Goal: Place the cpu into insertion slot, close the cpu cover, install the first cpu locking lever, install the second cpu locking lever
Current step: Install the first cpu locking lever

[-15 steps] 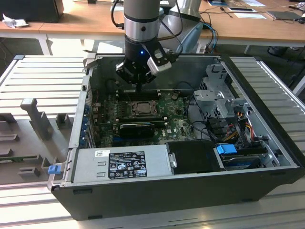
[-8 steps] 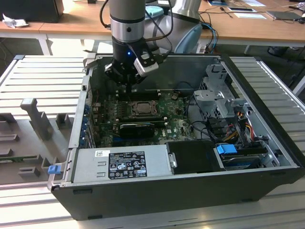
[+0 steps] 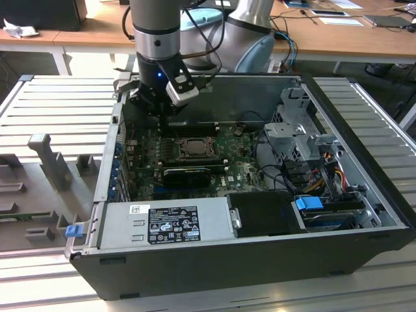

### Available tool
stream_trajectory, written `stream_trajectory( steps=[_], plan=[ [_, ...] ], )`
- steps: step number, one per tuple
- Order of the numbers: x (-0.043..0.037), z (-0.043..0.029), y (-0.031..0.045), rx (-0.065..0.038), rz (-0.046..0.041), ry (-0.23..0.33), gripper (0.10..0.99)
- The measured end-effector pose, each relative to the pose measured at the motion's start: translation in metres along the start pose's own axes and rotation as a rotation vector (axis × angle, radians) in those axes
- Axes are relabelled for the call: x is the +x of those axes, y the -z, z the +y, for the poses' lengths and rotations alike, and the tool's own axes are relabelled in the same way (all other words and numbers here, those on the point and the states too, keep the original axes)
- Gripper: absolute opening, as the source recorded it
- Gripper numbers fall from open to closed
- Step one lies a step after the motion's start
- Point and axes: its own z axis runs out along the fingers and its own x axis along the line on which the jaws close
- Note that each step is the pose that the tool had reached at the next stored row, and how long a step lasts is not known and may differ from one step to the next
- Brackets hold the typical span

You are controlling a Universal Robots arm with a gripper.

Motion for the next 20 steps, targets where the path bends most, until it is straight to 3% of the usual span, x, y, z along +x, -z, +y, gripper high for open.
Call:
stream_trajectory(
  steps=[7,12,20],
  plan=[
    [-0.0010,0.0228,-0.0069,-0.001,0.0001,0.000,0.106],
    [-0.0199,0.0232,-0.0069,-0.001,0.0012,0.000,0.106],
    [-0.0294,0.0229,-0.0073,0.000,0.0012,0.000,0.106]
  ],
)
